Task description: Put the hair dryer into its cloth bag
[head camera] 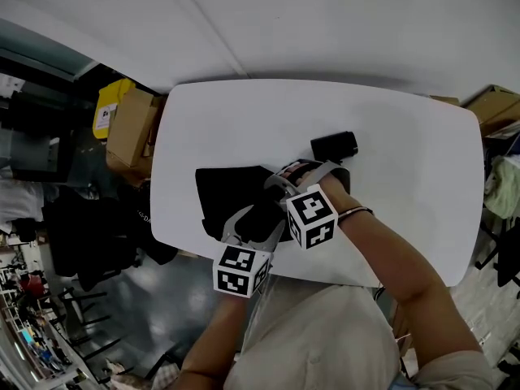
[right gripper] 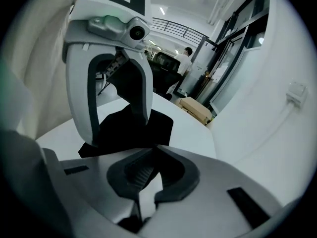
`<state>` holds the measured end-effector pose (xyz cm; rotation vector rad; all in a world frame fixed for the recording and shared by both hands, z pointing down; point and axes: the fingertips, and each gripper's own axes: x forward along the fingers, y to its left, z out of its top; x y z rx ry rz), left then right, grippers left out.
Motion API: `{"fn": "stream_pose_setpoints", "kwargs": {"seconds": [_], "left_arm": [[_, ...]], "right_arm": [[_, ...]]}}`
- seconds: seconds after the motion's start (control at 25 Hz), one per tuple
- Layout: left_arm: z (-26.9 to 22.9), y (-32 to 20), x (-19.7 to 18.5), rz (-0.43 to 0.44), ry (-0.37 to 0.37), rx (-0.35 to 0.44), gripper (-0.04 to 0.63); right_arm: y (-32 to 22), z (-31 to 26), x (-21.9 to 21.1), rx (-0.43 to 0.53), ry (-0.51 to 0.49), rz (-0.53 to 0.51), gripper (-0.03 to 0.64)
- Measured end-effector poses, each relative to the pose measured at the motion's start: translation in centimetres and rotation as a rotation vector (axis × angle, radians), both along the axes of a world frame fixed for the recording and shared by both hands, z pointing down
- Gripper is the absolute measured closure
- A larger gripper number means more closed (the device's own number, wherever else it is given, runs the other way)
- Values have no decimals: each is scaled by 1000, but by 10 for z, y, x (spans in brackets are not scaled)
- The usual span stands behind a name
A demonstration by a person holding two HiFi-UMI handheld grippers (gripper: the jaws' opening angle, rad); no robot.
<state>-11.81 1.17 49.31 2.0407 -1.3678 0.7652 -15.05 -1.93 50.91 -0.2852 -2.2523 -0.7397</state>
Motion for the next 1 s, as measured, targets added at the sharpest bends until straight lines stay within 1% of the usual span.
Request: {"fn": "stream_pose_setpoints", "kwargs": {"seconds": [0.08, 0.2, 0.28, 0.36, 0.4, 0.44, 0.48, 0.56, 0.64, 0.72, 0.8, 0.92, 1.0], "left_arm": [[6, -9, 0, -6, -95, 15, 333], [13, -19, 0, -50, -181, 28, 328], [15, -25, -6, -88, -253, 34, 328], [16, -28, -13, -114, -297, 31, 331], [17, -28, -15, -120, -302, 24, 351], [17, -27, -16, -121, -300, 16, 392], [16, -26, -17, -120, -292, 11, 448], [16, -25, -16, -112, -258, 3, 540], [16, -24, -16, -102, -225, -4, 561], [13, -25, -16, -100, -190, -11, 566], [11, -26, -16, -108, -138, -21, 568], [11, -28, -18, -125, -59, -39, 568], [11, -30, -20, -128, -31, -46, 568]], "right_arm": [[0, -1, -1, -12, 5, 6, 594], [1, -2, -2, -22, 14, 5, 594], [2, -3, -2, -23, 13, 5, 594], [1, -3, -2, -18, 12, 10, 594], [-1, -3, -1, -15, 13, 14, 594], [-2, -2, 0, -11, 12, 18, 594], [-4, -2, 1, -10, 11, 21, 594], [-5, -2, 3, -10, 7, 24, 594], [-4, -2, 4, -14, -1, 26, 594], [-5, -3, 5, -36, -15, 49, 592], [-7, -5, 8, -108, -34, 107, 577], [-18, -10, 20, -255, -83, 236, 500], [-32, -16, 39, -327, -133, 344, 462]]}}
